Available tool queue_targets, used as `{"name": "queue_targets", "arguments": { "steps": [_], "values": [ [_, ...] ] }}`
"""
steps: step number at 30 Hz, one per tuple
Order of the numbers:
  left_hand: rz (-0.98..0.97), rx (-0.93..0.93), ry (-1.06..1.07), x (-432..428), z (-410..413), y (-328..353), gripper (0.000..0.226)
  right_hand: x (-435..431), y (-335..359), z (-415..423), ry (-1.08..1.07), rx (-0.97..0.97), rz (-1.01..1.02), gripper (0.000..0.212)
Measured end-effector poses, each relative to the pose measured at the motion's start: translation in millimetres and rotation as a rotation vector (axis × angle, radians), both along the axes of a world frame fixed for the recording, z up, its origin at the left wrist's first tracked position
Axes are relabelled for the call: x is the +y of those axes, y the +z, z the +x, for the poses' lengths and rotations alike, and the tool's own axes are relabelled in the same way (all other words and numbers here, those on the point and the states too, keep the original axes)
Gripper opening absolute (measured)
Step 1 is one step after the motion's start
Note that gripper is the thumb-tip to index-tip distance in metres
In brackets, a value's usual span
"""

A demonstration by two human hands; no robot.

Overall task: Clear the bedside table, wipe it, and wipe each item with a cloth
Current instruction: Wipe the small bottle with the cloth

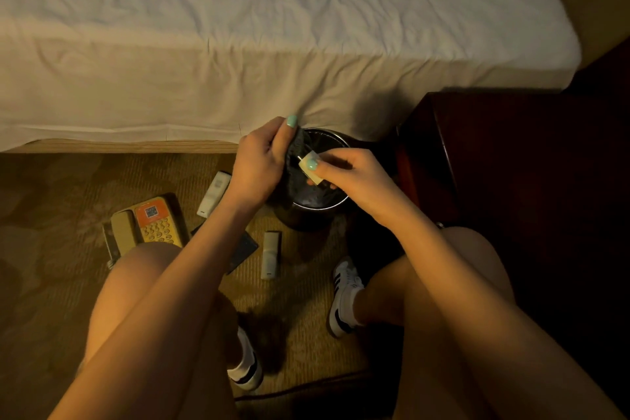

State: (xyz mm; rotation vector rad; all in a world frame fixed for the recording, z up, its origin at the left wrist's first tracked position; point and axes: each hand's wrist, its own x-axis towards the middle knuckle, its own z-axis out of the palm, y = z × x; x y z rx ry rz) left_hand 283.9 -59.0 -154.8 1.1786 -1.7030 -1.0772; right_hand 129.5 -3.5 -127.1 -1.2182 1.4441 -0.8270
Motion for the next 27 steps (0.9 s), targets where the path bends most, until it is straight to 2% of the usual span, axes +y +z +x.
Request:
{"name": "queue_targets", "arguments": {
  "steps": [4, 7, 11, 20, 22, 27],
  "values": [
    [0.08, 0.161, 0.032, 23.3, -10.6, 21.7, 0.029, 22.2, 20.2, -4.0, -0.078, 0.006, -0.027, 0.001],
    [0.106, 0.227, 0.036, 40.6, -24.0, 44.3, 0.027, 46.6, 40.7, -12.7, -0.156, -0.017, -0.032, 0.01],
    [0.044, 0.198, -0.002, 66.4, -47.5, 80.6, 0.025, 83.2, 73.4, -29.3, -0.217, -0.043, -0.047, 0.009],
    [-0.086, 0.159, -0.137, 127.6, -96.7, 157.1, 0.016, 177.3, 132.1, -85.2, -0.469, -0.188, -0.171, 0.026],
    [-0.096, 0.151, -0.153, 140.6, -108.0, 163.3, 0.014, 201.0, 137.9, -102.0, -0.512, -0.163, -0.213, 0.033],
    [-0.087, 0.121, -0.305, 181.7, -148.5, 168.8, 0.011, 264.4, 135.1, -153.4, -0.624, 0.063, -0.269, 0.026]
  ]
}}
